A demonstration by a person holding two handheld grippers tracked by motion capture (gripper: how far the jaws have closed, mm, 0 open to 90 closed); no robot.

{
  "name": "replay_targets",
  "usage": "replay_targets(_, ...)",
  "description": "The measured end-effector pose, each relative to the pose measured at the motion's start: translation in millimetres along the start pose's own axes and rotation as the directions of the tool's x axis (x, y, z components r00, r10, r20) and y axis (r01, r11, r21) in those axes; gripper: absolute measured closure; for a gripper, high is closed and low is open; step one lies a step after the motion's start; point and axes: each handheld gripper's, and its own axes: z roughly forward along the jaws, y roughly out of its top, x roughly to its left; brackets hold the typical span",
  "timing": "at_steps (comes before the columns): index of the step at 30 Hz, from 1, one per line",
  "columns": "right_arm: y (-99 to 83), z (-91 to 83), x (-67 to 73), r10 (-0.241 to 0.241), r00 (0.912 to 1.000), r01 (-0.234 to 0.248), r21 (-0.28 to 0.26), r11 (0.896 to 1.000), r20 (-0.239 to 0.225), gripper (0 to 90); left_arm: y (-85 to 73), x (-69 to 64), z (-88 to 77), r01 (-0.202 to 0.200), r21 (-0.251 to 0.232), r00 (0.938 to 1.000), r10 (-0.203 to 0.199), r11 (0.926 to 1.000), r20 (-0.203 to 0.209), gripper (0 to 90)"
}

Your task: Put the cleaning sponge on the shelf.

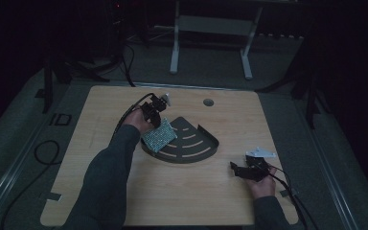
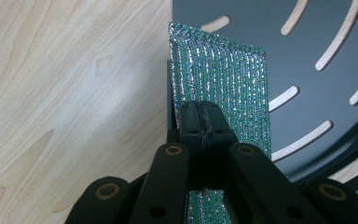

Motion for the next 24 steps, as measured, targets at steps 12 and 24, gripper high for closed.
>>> replay_targets(12, 0.0, 0.0, 0.0, 0.0, 1.0, 0.0, 0.0, 1.0, 0.0, 22.6, -0.9, -0.4, 3.9, -0.006, 0.024, 0.9996, 0.006, 0.9997, -0.028, 89.2)
replay_targets(24, 0.0, 0.0, 0.0, 0.0, 1.0, 0.0, 0.0, 1.0, 0.0, 22.6, -1.3, 0.4, 5.3, -0.014, 0.042, 0.9987, 0.016, 0.999, -0.048, 89.1)
